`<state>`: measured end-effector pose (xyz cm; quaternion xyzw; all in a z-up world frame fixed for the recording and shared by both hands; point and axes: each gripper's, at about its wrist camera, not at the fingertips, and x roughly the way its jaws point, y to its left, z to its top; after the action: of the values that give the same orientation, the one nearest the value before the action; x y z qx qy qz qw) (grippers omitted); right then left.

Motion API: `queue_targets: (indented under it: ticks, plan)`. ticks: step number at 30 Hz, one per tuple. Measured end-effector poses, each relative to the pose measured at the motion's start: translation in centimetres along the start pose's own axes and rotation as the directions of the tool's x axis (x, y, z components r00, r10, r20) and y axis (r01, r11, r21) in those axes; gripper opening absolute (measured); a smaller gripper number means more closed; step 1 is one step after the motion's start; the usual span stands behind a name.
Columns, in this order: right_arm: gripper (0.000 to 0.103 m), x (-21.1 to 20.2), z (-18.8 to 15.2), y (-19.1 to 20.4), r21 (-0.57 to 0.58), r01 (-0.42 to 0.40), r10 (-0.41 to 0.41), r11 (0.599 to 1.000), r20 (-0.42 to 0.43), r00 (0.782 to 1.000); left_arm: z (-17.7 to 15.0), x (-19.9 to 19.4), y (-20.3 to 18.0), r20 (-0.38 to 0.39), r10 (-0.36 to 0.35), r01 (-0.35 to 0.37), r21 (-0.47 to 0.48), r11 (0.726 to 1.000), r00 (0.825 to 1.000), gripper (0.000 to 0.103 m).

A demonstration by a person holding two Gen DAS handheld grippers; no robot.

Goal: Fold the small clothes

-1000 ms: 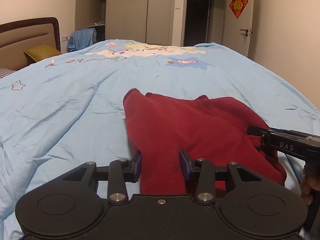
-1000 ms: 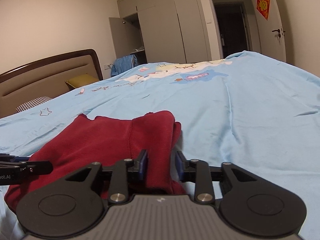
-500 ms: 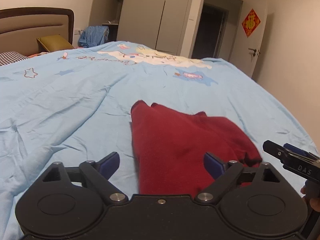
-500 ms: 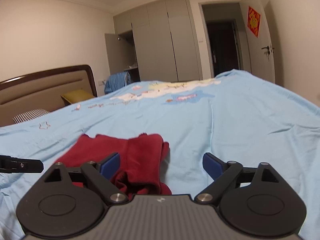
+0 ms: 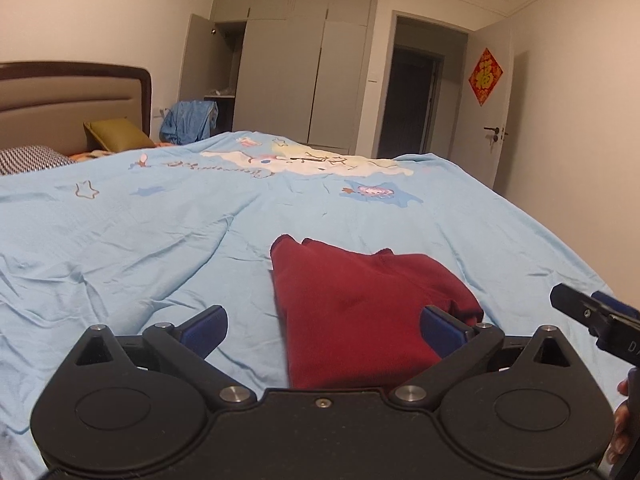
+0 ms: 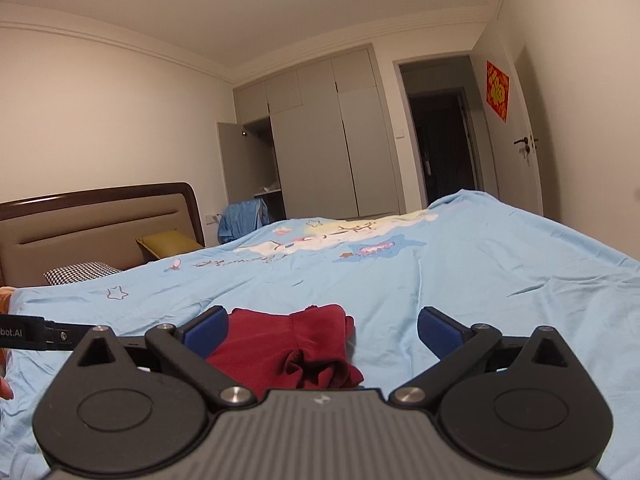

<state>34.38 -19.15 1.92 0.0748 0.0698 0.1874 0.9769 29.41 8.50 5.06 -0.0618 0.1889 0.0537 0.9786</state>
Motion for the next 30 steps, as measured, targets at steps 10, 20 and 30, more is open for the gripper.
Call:
queue_targets:
  ticks: [10, 20, 30]
  plan:
    - [0.103, -5.7, -3.3, 1.2, -0.044, 0.049, -0.05, 0.998, -0.012, 0.999, -4.8, -3.7, -0.9, 0.014, -0.023, 0.022, 0.048, 0.999, 1.0, 0.102]
    - [0.103, -7.9, -5.9, 2.6, -0.064, 0.124, -0.123, 0.99, 0.028, 0.992, -7.7, -4.2, -0.4, 0.046, -0.029, 0.027, 0.033, 0.999, 0.999, 0.102]
    - [0.103, -7.6, -7.5, 3.0, -0.092, 0.139, -0.137, 0.986, 0.029, 0.99, -8.8, -4.1, 0.2, 0.05, -0.016, 0.014, 0.029, 0.999, 0.999, 0.102]
